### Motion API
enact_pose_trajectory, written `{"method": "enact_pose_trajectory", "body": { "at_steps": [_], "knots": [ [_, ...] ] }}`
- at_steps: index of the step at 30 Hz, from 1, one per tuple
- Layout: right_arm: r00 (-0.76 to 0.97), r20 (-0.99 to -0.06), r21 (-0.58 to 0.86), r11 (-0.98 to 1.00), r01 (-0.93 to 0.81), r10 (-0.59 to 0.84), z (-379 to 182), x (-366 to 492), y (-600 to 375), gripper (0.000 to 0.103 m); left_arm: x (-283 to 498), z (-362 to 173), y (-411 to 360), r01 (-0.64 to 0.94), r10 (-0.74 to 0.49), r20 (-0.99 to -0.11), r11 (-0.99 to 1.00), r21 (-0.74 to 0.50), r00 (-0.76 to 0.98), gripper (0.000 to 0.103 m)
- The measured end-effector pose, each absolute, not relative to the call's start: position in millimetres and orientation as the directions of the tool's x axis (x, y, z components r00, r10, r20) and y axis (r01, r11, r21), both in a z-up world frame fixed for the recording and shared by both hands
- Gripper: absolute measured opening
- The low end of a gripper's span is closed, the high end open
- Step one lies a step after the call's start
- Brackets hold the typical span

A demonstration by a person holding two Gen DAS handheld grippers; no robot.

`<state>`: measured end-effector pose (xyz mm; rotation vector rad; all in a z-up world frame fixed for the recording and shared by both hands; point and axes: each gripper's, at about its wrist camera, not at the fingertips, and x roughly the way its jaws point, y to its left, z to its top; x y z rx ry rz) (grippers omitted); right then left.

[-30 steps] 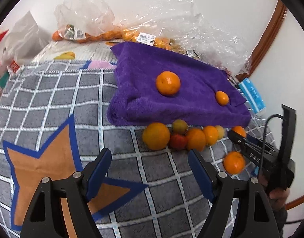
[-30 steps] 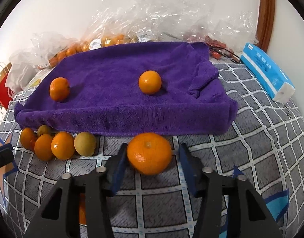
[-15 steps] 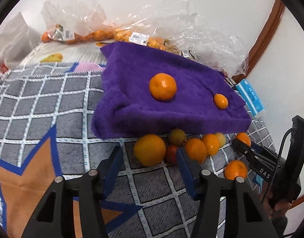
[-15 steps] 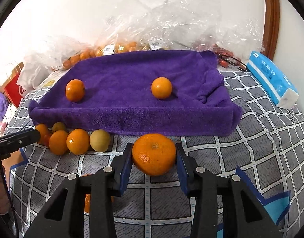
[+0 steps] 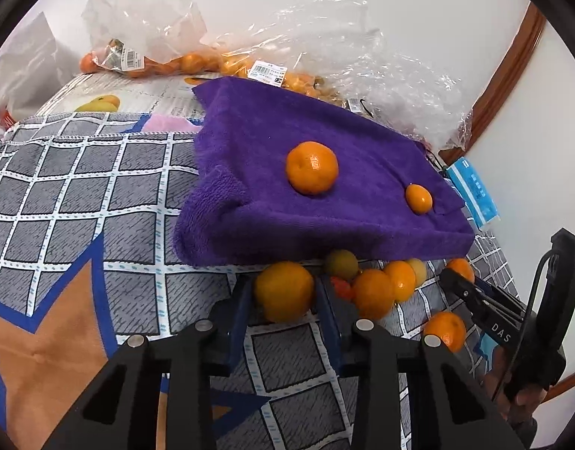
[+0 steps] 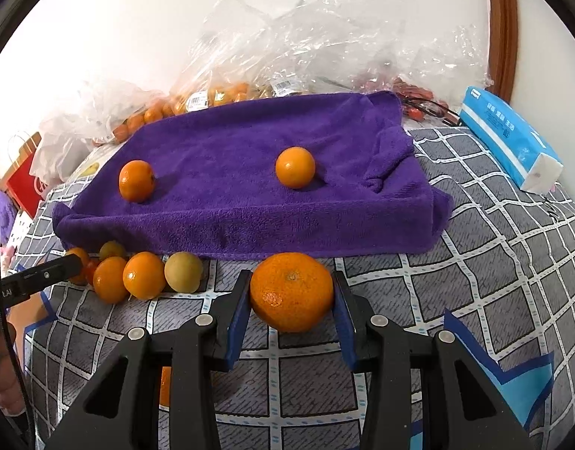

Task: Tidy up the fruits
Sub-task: 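Grasp a large orange with the left tool while the right tool holds its orange, then lift the orange with the right tool while the left tool lifts its orange toward the towel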

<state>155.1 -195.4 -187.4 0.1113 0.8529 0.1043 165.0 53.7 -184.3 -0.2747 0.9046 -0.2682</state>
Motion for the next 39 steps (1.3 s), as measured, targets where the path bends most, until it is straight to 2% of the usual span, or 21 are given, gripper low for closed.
{"method": "enact_pose_trajectory", "body": {
  "at_steps": [2,5,7,9,11,14,20,24,26,28,32,34,39],
  "knots": [
    [0.653,-0.746,0.135,0.99,-0.046,0.132,-187.5,155.3,-194.8,0.041,167.7,-187.6,51.2,0.115,-0.347,-0.74,0.931,-0.347,0.577,0.033],
    [0.649,-0.749,0.134,0.99,-0.047,0.132,-188.8,156.4,-194.8,0.041,167.7,-188.0,49.5,0.119,-0.341,-0.727,0.933,-0.34,0.596,0.041],
    [0.646,-0.751,0.136,0.989,-0.049,0.136,-189.3,157.0,-194.8,0.041,167.2,-188.3,48.6,0.12,-0.336,-0.722,0.935,-0.335,0.605,0.039],
    [0.644,-0.752,0.139,0.989,-0.05,0.138,-189.8,157.6,-194.9,0.041,165.9,-188.6,47.0,0.121,-0.319,-0.724,0.942,-0.313,0.611,0.033],
    [0.645,-0.752,0.14,0.989,-0.049,0.139,-189.9,157.9,-195.1,0.041,164.5,-187.5,47.6,0.129,-0.324,-0.725,0.941,-0.313,0.607,0.033],
    [0.65,-0.747,0.148,0.988,-0.048,0.143,-189.5,156.7,-196.6,0.041,160.3,-183.9,51.3,0.126,-0.325,-0.727,0.94,-0.316,0.605,0.033],
    [0.651,-0.744,0.158,0.987,-0.043,0.148,-189.1,155.4,-198.3,0.041,152.9,-179.0,63.9,0.072,-0.238,-0.745,0.966,-0.249,0.623,0.033],
    [0.653,-0.743,0.162,0.986,-0.039,0.149,-188.5,155.0,-198.8,0.041,155.8,-186.8,70.8,0.06,-0.249,-0.749,0.961,-0.271,0.614,0.033],
    [0.652,-0.744,0.161,0.986,-0.033,0.143,-188.5,155.4,-198.5,0.041,155.4,-187.4,69.7,0.06,-0.245,-0.742,0.962,-0.267,0.623,0.034],
    [0.653,-0.744,0.161,0.986,-0.032,0.143,-188.3,155.1,-198.9,0.041,155.3,-188.2,67.7,0.072,-0.247,-0.733,0.962,-0.262,0.633,0.041],
    [0.652,-0.745,0.161,0.987,-0.031,0.142,-188.2,155.2,-198.9,0.041,154.2,-188.7,61.2,0.076,-0.231,-0.724,0.968,-0.24,0.65,0.04],
    [0.653,-0.744,0.16,0.987,-0.031,0.141,-188.2,155.2,-199.0,0.041,154.5,-189.0,63.1,0.093,-0.262,-0.717,0.959,-0.267,0.646,0.032],
    [0.66,-0.737,0.172,0.985,-0.025,0.145,-187.6,153.9,-201.3,0.041,149.1,-188.2,80.5,0.066,-0.308,-0.678,0.932,-0.357,0.667,0.032]
  ]
}}
